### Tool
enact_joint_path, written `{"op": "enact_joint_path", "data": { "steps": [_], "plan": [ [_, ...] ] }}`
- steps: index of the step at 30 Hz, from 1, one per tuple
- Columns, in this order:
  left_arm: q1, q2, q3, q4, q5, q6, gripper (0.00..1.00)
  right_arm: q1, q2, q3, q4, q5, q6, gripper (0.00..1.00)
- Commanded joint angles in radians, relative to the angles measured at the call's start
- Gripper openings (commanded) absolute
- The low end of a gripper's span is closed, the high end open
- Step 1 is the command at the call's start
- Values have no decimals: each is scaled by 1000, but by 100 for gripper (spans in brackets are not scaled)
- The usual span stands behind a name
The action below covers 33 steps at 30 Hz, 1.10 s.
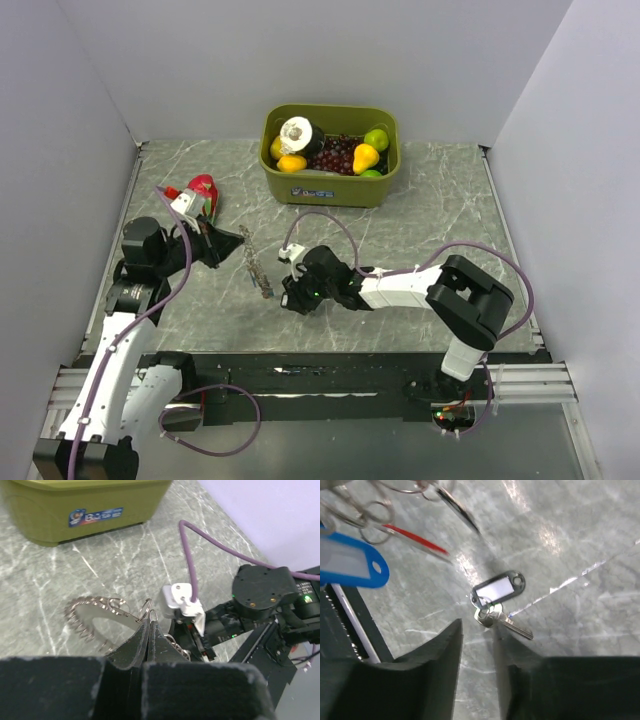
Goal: Put the keys on the keyring
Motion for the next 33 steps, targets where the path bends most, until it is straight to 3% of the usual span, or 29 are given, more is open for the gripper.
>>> {"op": "enact_joint_path", "data": {
  "steps": [1, 5, 12, 16, 20, 23, 24, 25, 33],
  "plan": [
    [36, -20, 19, 40, -7, -2, 1, 6, -5, 35, 67, -21, -46, 48],
    [76, -23, 12, 52, -1, -16, 1, 10, 40, 92, 18, -6, -49, 55],
    [86, -20, 8, 77, 27, -31, 1, 28, 92, 107, 6, 17, -43, 53],
    [86, -17, 5, 82, 33, -33, 1, 42, 115, 132, -42, 49, -40, 39],
    [111, -13, 3, 92, 40, -39, 1, 62, 100, 103, -48, 94, -42, 39],
    [112, -15, 2, 97, 45, -42, 1, 68, 116, 104, -54, 115, -43, 20],
    [114, -15, 3, 95, 48, -42, 1, 69, 123, 109, -63, 126, -46, 5],
    [114, -15, 5, 89, 47, -39, 1, 72, 124, 115, -80, 133, -46, 0],
    [114, -17, 3, 92, 82, -33, 1, 71, -12, 49, -76, 204, -29, 0]
  ]
}}
